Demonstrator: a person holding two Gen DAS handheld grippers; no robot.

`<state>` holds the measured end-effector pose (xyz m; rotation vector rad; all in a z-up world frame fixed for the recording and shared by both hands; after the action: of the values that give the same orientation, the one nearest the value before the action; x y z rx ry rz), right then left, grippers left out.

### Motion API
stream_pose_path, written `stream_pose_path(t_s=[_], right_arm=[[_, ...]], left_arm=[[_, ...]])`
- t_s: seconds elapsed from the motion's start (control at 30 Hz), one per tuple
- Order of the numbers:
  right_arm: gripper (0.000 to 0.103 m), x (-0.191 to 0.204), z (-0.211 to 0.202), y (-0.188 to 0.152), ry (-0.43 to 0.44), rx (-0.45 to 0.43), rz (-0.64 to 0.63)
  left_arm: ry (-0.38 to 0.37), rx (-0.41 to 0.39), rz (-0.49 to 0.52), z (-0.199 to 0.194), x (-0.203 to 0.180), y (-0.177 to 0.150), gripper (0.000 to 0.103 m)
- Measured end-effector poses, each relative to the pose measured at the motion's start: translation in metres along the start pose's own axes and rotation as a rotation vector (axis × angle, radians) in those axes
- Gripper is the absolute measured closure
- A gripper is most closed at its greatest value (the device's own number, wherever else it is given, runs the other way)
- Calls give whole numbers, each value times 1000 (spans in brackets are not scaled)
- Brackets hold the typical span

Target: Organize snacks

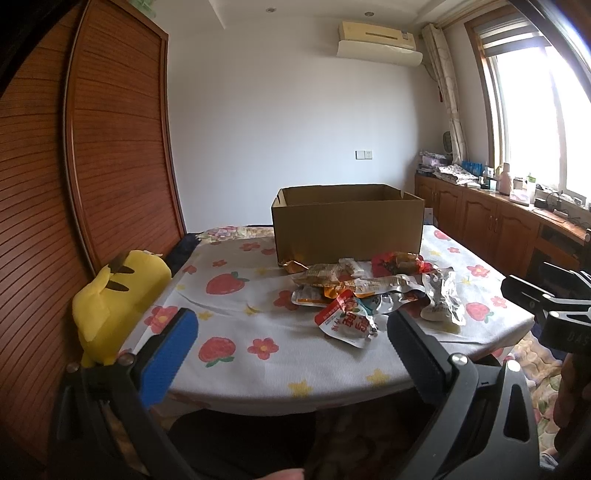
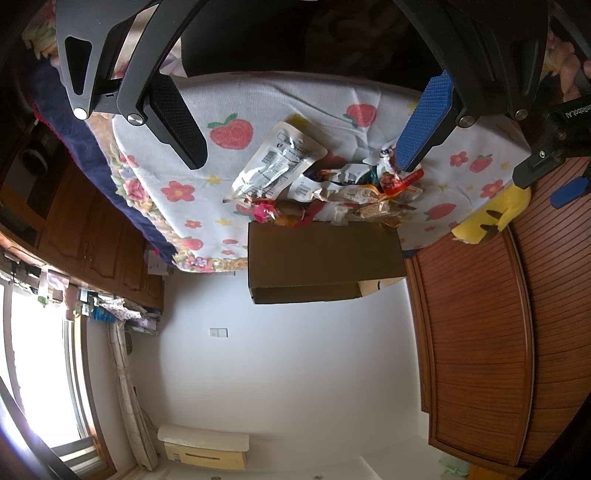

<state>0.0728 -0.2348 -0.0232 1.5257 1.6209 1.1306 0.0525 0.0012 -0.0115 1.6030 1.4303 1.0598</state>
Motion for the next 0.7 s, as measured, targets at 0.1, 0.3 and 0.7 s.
stream_pose_path(t_s=[0.1, 0.3, 0.7], right_arm=[[0, 0, 0, 0, 0, 1, 0], [0, 0, -1, 1, 1, 0, -1], [0, 0, 0, 0, 1, 2, -1]], left_arm=[[0, -1, 1, 0, 0, 0, 0], [0, -2, 1, 0, 0, 0, 0], [1, -1, 1, -4, 2, 5, 0]])
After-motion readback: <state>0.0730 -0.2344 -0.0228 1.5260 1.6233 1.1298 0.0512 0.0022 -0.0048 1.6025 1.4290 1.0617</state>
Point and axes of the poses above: each gripper's, at about its wrist camera, not at the fingertips, and z roughly the way its jaws point, x to its left, y to its top, the point moved 6 cm from there along z, roughly the way its jaws point, and after that the axes turned 3 degrees about z, right-handed, at the moved point
